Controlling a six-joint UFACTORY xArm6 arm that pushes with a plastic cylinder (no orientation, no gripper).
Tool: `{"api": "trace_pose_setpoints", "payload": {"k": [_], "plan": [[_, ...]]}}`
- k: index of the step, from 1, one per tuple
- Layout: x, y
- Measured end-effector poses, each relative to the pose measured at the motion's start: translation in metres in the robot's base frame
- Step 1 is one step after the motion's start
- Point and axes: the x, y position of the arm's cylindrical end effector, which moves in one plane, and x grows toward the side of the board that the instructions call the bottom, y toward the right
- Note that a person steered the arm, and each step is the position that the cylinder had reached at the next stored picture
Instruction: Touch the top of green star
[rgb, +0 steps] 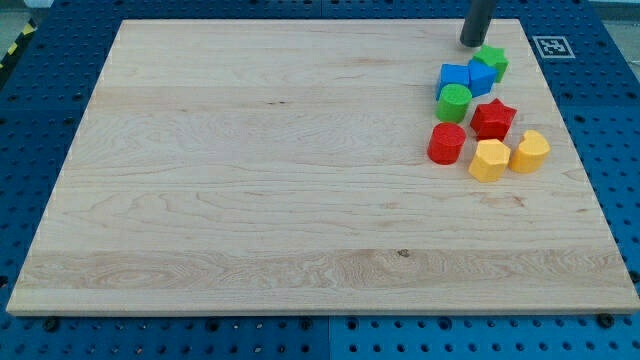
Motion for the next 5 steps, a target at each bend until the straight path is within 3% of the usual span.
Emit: {"api": "trace_pose_setpoints", "payload": {"k": [5], "plan": [[0.024, 0.02]]}}
